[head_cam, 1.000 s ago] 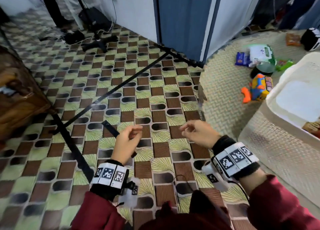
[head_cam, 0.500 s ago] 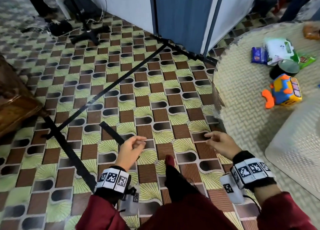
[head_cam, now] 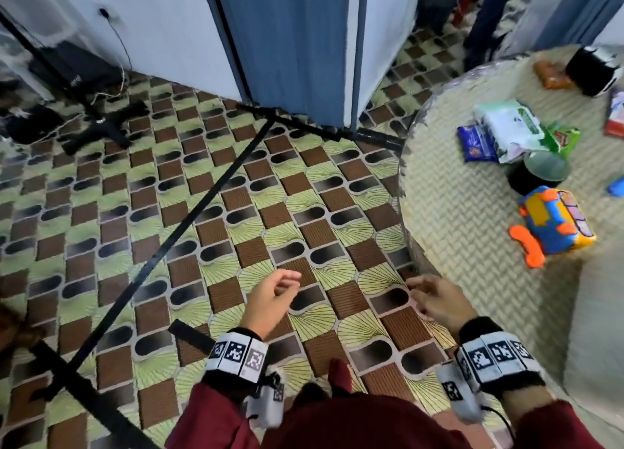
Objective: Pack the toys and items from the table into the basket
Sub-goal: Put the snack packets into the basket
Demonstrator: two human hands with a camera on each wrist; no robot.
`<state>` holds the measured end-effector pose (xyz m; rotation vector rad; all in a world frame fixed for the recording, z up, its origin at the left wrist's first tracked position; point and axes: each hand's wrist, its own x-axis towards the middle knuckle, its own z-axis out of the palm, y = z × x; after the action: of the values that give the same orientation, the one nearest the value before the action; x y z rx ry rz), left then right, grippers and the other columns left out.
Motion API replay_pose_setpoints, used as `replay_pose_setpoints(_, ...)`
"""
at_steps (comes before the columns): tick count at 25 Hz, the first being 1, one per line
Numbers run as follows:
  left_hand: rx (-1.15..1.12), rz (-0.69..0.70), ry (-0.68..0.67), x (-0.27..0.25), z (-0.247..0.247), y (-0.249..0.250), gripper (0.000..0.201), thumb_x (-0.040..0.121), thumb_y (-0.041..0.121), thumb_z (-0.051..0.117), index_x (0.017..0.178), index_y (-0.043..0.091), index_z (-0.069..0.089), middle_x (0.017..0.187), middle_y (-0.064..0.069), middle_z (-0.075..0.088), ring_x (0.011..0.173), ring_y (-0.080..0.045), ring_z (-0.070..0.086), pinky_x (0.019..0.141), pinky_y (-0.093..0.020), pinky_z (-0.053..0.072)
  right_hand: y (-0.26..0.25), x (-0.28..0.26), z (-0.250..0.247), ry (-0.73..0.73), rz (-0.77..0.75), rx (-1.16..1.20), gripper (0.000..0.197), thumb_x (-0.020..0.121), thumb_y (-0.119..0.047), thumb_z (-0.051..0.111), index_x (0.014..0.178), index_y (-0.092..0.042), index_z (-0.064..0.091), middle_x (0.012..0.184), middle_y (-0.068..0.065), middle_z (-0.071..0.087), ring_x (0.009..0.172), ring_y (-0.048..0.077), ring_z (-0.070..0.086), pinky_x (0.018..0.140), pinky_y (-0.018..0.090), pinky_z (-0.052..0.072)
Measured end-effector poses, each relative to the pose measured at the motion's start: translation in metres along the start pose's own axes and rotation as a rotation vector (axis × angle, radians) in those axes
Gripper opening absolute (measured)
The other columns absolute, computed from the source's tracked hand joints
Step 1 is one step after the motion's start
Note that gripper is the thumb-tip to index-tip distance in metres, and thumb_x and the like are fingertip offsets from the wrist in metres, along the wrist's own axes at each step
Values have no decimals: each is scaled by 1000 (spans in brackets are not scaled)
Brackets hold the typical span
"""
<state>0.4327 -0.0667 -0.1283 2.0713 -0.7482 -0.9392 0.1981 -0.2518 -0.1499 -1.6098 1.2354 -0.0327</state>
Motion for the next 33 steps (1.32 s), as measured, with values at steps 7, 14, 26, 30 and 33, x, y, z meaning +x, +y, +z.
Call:
replay_pose_setpoints(7, 49, 85, -206, 111, -1, 50, 15, 91, 17, 58, 100, 26, 65, 99, 4, 68, 95, -9, 63, 81, -17, 48, -31, 35, -8, 178, 64, 175, 21, 90, -4, 56, 90, -23, 64, 95, 9, 67, 71, 15, 56, 66, 25, 50)
replay_pose_setpoints(14, 158, 262, -465, 232, 3, 113, 19, 92, 11, 57, 96, 28, 65, 96, -2, 68, 93, -15, 63, 85, -29, 51, -65, 80, -18, 469, 185, 271, 16, 91, -11, 54, 92, -22, 67, 86, 4, 69, 74, 21, 68, 67, 36, 58)
replay_pose_setpoints(26, 303, 493, -737, 348, 81, 213, 13, 91, 14, 60, 103, 18, 65, 92, 5, 65, 86, -6, 60, 78, -16, 47, -66, 120, -46, 745, 311, 472, 26, 90, 4, 48, 88, -14, 66, 75, 3, 67, 55, 11, 57, 47, 9, 40)
replay_pose_setpoints(30, 267, 465, -749, 367, 124, 252, 16, 89, 18, 64, 106, 17, 63, 94, 8, 62, 91, -10, 60, 77, -15, 49, -62, 141, -73, 796, 320, 455, 28, 90, 3, 50, 85, -19, 66, 77, 8, 69, 57, 14, 60, 47, 9, 40)
replay_pose_setpoints(33, 226, 435, -716, 385, 152, 276, 24, 86, 23, 68, 108, 17, 62, 102, 4, 63, 98, -12, 58, 88, -25, 49, -66, 157, -90, 792, 318, 430, 32, 88, 3, 50, 81, -25, 65, 75, 5, 69, 51, 3, 58, 51, 15, 43)
